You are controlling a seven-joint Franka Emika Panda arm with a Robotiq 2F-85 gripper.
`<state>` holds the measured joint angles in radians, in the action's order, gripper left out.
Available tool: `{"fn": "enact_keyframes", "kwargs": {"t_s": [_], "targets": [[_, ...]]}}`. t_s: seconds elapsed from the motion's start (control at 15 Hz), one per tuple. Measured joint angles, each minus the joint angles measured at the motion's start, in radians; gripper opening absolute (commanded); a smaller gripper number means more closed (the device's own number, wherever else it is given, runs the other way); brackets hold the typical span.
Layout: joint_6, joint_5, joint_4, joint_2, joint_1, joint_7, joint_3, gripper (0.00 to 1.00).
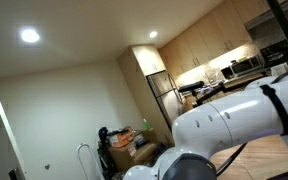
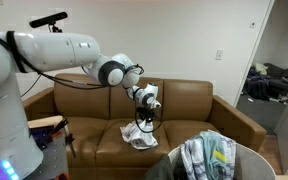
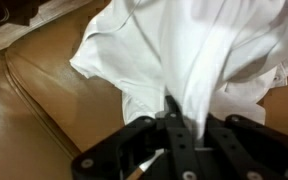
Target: Pick up one clothe and put it on the couch
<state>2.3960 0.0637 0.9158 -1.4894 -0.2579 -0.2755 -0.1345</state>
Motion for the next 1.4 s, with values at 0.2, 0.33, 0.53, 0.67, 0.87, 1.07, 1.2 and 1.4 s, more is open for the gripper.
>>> {"fn": "enact_keyframes", "kwargs": {"t_s": [0.2, 0.33, 0.53, 0.67, 0.87, 1.07, 1.2, 1.4], "targets": [[0.013, -0.001, 0.010, 0.000, 0.003, 0.000, -0.007, 0.49], [0.013, -0.004, 0.005, 0.001, 0.006, 0.000, -0.024, 0.61], [0.010, -0.008, -0.029, 0.005, 0.006, -0.001, -0.064, 0.80], [0.008, -0.008, -0.049, 0.022, 0.004, -0.001, -0.090, 0.93], [-0.009, -0.008, -0.051, 0.084, -0.002, -0.001, -0.108, 1.00], [-0.048, -0.005, -0.041, 0.171, -0.009, 0.001, -0.102, 1.00], [-0.056, -0.005, -0.006, 0.243, -0.005, 0.004, -0.094, 1.00], [-0.052, -0.005, 0.096, 0.369, 0.018, 0.019, -0.075, 1.00]]}}
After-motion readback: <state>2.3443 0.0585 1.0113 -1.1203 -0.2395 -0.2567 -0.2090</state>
